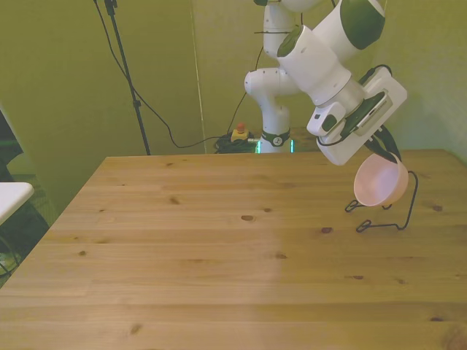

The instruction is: Load the bowl

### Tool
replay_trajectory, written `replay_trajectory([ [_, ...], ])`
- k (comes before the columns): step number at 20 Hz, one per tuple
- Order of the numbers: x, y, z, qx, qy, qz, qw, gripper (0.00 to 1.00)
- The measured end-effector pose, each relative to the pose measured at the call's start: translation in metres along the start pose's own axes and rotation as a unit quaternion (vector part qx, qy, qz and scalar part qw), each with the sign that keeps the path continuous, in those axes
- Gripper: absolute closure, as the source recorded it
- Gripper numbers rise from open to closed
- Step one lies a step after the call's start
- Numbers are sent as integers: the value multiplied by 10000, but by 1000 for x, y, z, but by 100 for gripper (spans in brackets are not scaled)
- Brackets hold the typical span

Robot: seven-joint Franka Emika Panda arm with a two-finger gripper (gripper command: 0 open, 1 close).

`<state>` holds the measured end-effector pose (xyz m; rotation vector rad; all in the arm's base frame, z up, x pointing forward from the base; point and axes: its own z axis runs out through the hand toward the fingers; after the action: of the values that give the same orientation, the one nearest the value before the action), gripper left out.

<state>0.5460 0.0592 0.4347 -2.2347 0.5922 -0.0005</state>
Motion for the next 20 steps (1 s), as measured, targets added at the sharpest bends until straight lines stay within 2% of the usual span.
replay_trajectory([
  [9, 3, 18, 12, 502, -7, -302, 9983, 100],
  [20, 9, 27, 25, 796, -5, -446, 9958, 100],
])
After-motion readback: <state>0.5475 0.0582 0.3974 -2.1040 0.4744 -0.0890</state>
